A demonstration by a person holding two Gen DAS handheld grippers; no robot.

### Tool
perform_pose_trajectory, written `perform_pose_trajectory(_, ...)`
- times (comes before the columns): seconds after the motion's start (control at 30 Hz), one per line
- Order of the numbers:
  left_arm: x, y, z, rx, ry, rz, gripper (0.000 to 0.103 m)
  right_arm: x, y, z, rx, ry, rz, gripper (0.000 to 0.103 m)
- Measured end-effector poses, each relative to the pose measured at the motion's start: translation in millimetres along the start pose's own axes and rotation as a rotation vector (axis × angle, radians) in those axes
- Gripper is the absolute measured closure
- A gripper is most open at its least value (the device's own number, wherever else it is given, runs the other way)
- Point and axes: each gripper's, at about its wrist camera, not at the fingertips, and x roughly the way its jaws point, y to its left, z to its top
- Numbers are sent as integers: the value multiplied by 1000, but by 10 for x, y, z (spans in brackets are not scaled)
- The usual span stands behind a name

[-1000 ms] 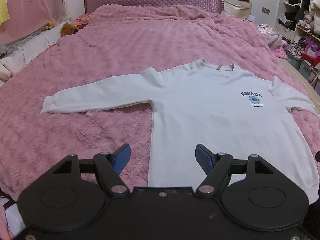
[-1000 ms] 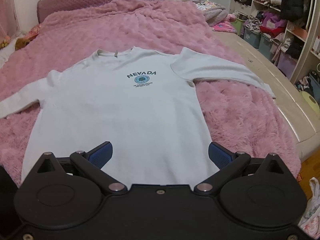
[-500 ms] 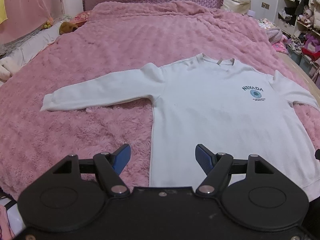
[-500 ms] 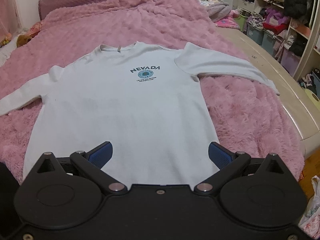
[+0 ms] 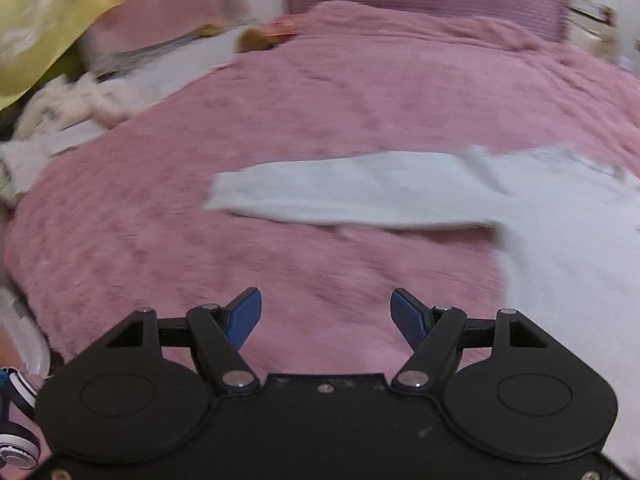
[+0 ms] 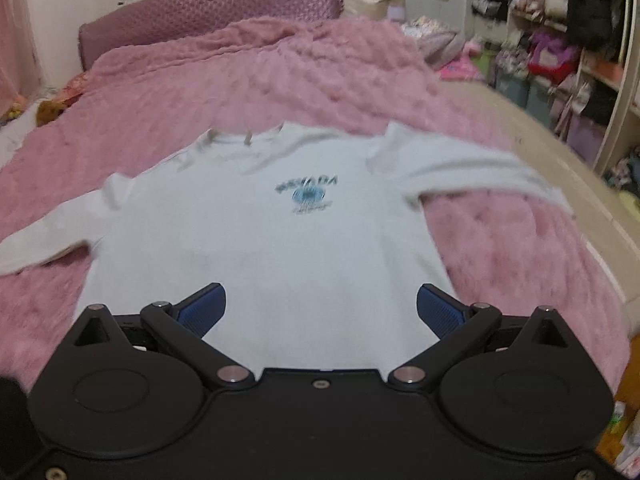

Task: Fold small clothes
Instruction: 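Grasp the cuff of the sweatshirt sleeve with the left gripper, then fold the held sleeve across the shirt body and open the left gripper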

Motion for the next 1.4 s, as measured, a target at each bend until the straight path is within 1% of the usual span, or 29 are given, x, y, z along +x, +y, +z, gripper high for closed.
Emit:
perform_pose_trajectory(0.13, 556, 378, 181, -98, -3, 14, 30, 299, 186, 183, -47, -16, -16, 3)
perform_pose_trajectory(0.2, 786, 499, 285, -126, -6, 29, 30, 493, 275, 257, -81, -12, -35, 3)
perform_pose_trajectory(0.27, 1071, 638, 403, -159, -17, 23, 30, 647, 338, 309, -105, -3, -61, 3)
perform_pose_trajectory(0.3, 1208, 678, 445, -171, -18, 40, 30, 734, 364, 330, -118, 2, -70, 3)
perform_pose_trajectory(0.37, 1482, 728, 480, -186, -10, 109, 30, 830, 373, 331, -129, 0, -75, 3)
perform_pose_trajectory(0.4, 1620, 751, 480, -193, -3, 110, 30, 863, 369, 324, -131, 4, -82, 3)
perform_pose_trajectory(0.43, 1717, 836, 484, -205, 2, 93, 30, 907, 368, 314, -129, 16, -90, 3)
perform_pose_trajectory(0.47, 1860, 873, 501, -224, 15, 56, 30, 950, 368, 313, -127, 29, -95, 3)
perform_pose_trajectory(0.53, 2082, 941, 568, -262, 15, 9, 30, 1030, 367, 311, -134, 48, -90, 3)
perform_pose_trajectory(0.57, 2200, 987, 617, -296, 27, -2, 30, 1058, 375, 316, -141, 51, -93, 3)
perform_pose_trajectory(0.67, 2523, 1186, 748, -440, 54, -74, 30, 1117, 370, 309, -160, 55, -114, 3)
perform_pose_trajectory(0.7, 2592, 1221, 795, -462, 58, -80, 30, 1140, 360, 308, -158, 58, -114, 3)
perform_pose_trajectory(0.73, 2628, 1236, 841, -468, 59, -74, 30, 1163, 351, 309, -153, 64, -111, 3)
perform_pose_trajectory(0.77, 2651, 1225, 887, -463, 54, -51, 39, 1185, 338, 308, -149, 70, -107, 3)
perform_pose_trajectory(0.8, 2673, 1207, 931, -441, 44, -17, 45, 1205, 328, 306, -146, 74, -105, 3)
perform_pose_trajectory(0.83, 2681, 1188, 960, -418, 31, 18, 64, 1228, 325, 307, -146, 78, -104, 3)
perform_pose_trajectory(0.87, 2676, 1166, 979, -393, 34, 58, 91, 1232, 320, 300, -149, 79, -104, 3)
perform_pose_trajectory(0.9, 2638, 1150, 978, -390, 40, 56, 93, 1220, 309, 289, -154, 77, -104, 3)
perform_pose_trajectory(1.03, 2501, 1212, 954, -398, -7, 51, 93, 1182, 230, 302, -168, 68, -107, 3)
perform_pose_trajectory(1.17, 2223, 1166, 1045, -369, -71, 64, 95, 1081, 53, 335, -156, 63, -148, 3)
perform_pose_trajectory(1.23, 2111, 1094, 1123, -350, -104, 34, 95, 1003, -68, 349, -140, 59, -159, 3)
perform_pose_trajectory(1.27, 2013, 1031, 1167, -327, -129, 30, 95, 974, -124, 356, -131, 56, -162, 3)
perform_pose_trajectory(1.33, 1814, 841, 1266, -258, -176, 61, 95, 904, -261, 366, -116, 50, -167, 3)
perform_pose_trajectory(1.4, 1624, 601, 1338, -180, -220, 59, 95, 838, -427, 377, -106, 40, -171, 3)
